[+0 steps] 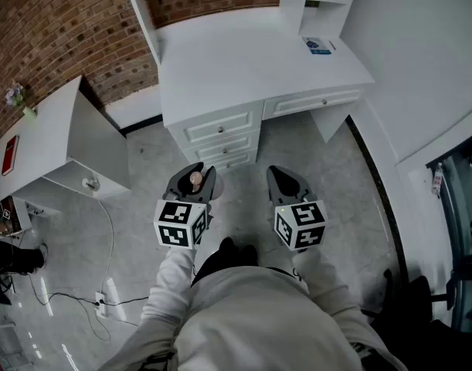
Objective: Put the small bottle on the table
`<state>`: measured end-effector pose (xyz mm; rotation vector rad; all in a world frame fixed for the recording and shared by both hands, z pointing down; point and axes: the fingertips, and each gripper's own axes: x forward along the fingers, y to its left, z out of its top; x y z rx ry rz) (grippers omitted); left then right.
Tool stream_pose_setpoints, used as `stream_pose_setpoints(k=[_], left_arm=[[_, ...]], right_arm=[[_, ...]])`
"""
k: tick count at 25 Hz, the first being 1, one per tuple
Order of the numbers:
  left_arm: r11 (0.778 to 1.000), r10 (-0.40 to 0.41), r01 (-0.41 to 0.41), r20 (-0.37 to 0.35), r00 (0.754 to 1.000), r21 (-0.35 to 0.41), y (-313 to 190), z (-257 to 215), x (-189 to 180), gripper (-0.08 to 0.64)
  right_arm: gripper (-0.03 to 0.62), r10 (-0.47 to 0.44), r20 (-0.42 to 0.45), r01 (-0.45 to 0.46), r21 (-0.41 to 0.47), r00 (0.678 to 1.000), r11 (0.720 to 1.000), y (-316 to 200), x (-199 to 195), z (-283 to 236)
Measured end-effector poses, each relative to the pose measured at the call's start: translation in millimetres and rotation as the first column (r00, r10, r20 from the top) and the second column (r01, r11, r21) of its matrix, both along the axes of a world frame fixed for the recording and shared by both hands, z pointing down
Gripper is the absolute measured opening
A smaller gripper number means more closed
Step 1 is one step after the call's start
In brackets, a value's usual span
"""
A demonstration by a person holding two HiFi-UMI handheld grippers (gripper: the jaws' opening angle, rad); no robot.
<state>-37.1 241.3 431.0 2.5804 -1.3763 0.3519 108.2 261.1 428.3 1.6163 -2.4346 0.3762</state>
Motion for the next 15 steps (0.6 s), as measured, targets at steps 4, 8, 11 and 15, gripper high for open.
stream_pose_setpoints(k=[4, 8, 11, 15], left_arm=[[1.0, 0.001, -0.001, 0.0, 1.0, -0.009, 6.6, 0.6, 2.8, 0.115], [1.0, -0.017, 0.017, 0.005, 1.0, -0.007, 4.8, -3.9, -3.4, 0.115], [0.999, -0.038, 0.038, 0.002, 0.999, -0.004, 0.1, -4.4, -8.3, 0.115], [0.998, -0.056, 0.056, 0.011, 0.998, -0.011, -11.7, -1.7, -14.7, 0.115]], right_arm=[[0.028, 0.031, 0.022, -0.031, -0.012, 0.999, 0.999, 9.7, 6.9, 1.8], [0.028, 0.038, 0.047, -0.038, 0.002, 0.998, 0.999, 10.6, 5.3, -3.8], [0.028, 0.028, 0.046, -0.028, -0.01, 0.999, 1.0, 6.6, 3.7, -0.2], [0.028, 0.023, 0.049, -0.023, -0.013, 0.999, 1.0, -6.6, 3.4, 2.8]])
